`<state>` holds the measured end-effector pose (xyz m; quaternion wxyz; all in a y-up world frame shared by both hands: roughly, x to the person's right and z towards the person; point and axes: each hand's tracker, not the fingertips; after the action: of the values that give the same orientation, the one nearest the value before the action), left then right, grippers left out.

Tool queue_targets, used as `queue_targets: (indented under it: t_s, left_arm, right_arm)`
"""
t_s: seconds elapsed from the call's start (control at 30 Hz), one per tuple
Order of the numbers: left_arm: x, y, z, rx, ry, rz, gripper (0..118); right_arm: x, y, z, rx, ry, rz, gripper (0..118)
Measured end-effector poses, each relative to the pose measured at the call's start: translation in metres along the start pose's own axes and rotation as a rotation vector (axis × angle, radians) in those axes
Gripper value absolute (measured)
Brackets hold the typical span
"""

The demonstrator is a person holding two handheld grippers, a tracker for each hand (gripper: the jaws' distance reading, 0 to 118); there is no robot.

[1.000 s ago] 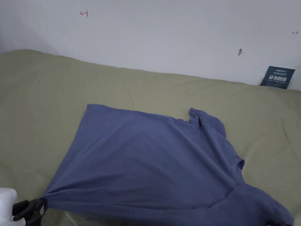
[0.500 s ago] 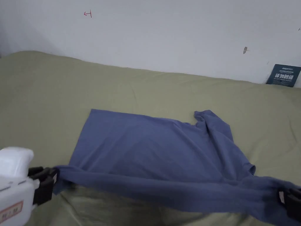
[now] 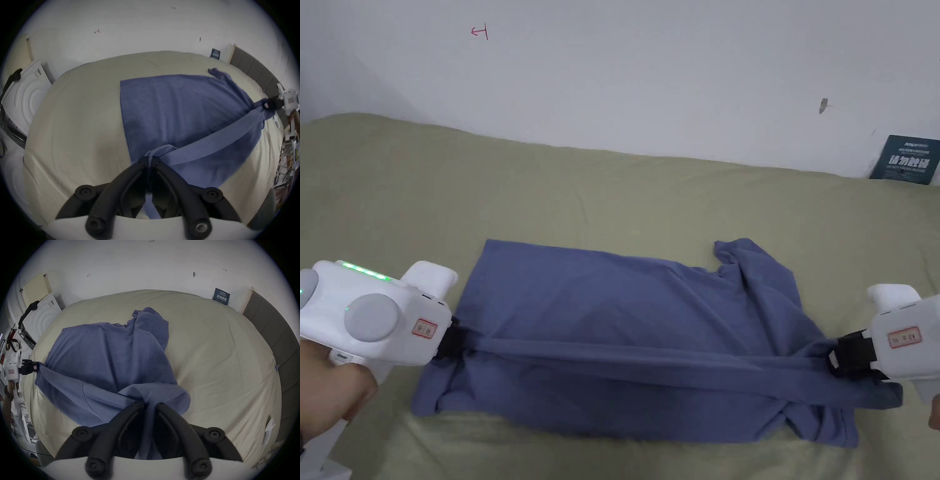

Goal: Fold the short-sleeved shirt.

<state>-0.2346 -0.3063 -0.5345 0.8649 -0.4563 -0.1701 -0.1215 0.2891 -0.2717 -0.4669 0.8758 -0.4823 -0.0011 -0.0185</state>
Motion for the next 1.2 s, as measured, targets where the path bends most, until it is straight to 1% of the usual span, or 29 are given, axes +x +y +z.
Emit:
queue_targets:
  t_s: [0.03,0.07,0.1,0.13,0.17,0.2,0.23,0.27,0.37,0.4,0.43,0.53,0.57,0.6,0.63,0.67,0.7,0.73,0.77,0.8,0.83,0.87,0.9,0.97,1.03,1.2]
  left_arm:
    - [-0.001,0.0,-0.005,-0.004,0.007,-0.011,21]
    - [-0.003,0.002,-0.008,-0.002,0.036,0.008,23]
    - [-0.006,0.003,-0.009,-0.002,0.041,0.036,23]
    - [-0.012,0.003,-0.008,0.006,0.018,0.065,36]
    - [-0.018,0.002,-0.004,0.02,0.016,0.122,43]
    - [-0.02,0.001,0.003,0.036,0.043,0.158,52]
    - [-0.023,0.0,0.011,0.076,0.056,0.172,65]
    - [-0.025,-0.002,0.026,0.131,0.055,0.197,66]
    - [-0.014,-0.009,0.077,0.31,0.052,0.228,66]
    - [-0.004,-0.015,0.094,0.375,0.056,0.247,66]
    - [0.009,-0.023,0.112,0.447,0.063,0.262,66]
    - [0.053,-0.056,0.15,0.566,0.077,0.281,66]
    - [0.067,-0.068,0.157,0.6,0.104,0.286,66]
    - [0.079,-0.08,0.164,0.587,0.101,0.266,66]
    - [0.089,-0.094,0.17,0.579,0.102,0.257,65]
    - [0.1,-0.105,0.174,0.566,0.11,0.265,60]
    - [0.102,-0.118,0.173,0.555,0.105,0.266,46]
    - [0.108,-0.132,0.174,0.546,0.092,0.257,9]
    - [0.114,-0.145,0.175,0.536,0.099,0.266,0]
    - [0.118,-0.157,0.175,0.539,0.114,0.273,0]
    - [0.122,-0.169,0.176,0.537,0.128,0.295,0]
    - [0.121,-0.178,0.176,0.522,0.103,0.327,0]
    - [0.121,-0.184,0.174,0.5,0.094,0.342,0]
    - [0.122,-0.191,0.163,0.446,0.139,0.329,0]
    - [0.116,-0.19,0.153,0.378,0.12,0.327,0]
    - [0.088,-0.161,0.112,0.354,0.09,0.431,0]
  right_arm:
    - [0.002,0.003,-0.004,0.001,-0.018,-0.005,48]
    - [0.003,0.004,-0.005,0.007,-0.076,-0.005,55]
    - [0.006,0.005,-0.007,0.008,-0.113,0.006,55]
    - [0.009,0.003,-0.003,0.039,-0.148,0.005,80]
    - [0.012,0.002,0.004,0.078,-0.161,0.0,80]
    - [0.015,-0.001,0.012,0.111,-0.139,-0.023,78]
    - [0.015,-0.006,0.023,0.178,-0.122,-0.053,78]
    - [0.012,-0.01,0.037,0.242,-0.131,-0.064,78]
    - [-0.014,-0.03,0.085,0.413,-0.2,-0.027,78]
    - [-0.027,-0.04,0.099,0.466,-0.195,-0.031,78]
    - [-0.042,-0.053,0.114,0.515,-0.171,-0.038,78]
    - [-0.087,-0.096,0.145,0.624,-0.114,-0.04,78]
    - [-0.101,-0.113,0.154,0.674,-0.121,-0.049,77]
    - [-0.109,-0.124,0.152,0.658,-0.124,-0.052,73]
    - [-0.12,-0.138,0.156,0.647,-0.132,-0.06,61]
    - [-0.127,-0.149,0.159,0.632,-0.137,-0.059,45]
    - [-0.134,-0.161,0.16,0.606,-0.146,-0.068,23]
    - [-0.14,-0.17,0.158,0.569,-0.148,-0.082,3]
    - [-0.142,-0.183,0.157,0.569,-0.14,-0.109,2]
    - [-0.145,-0.194,0.155,0.565,-0.132,-0.136,1]
    - [-0.145,-0.205,0.152,0.557,-0.104,-0.153,1]
    - [-0.147,-0.211,0.148,0.541,-0.106,-0.177,1]
    - [-0.149,-0.217,0.143,0.522,-0.115,-0.177,1]
    - [-0.151,-0.224,0.134,0.475,-0.099,-0.156,1]
    - [-0.152,-0.224,0.129,0.464,-0.095,-0.149,1]
    - [-0.143,-0.211,0.122,0.437,-0.062,-0.185,1]
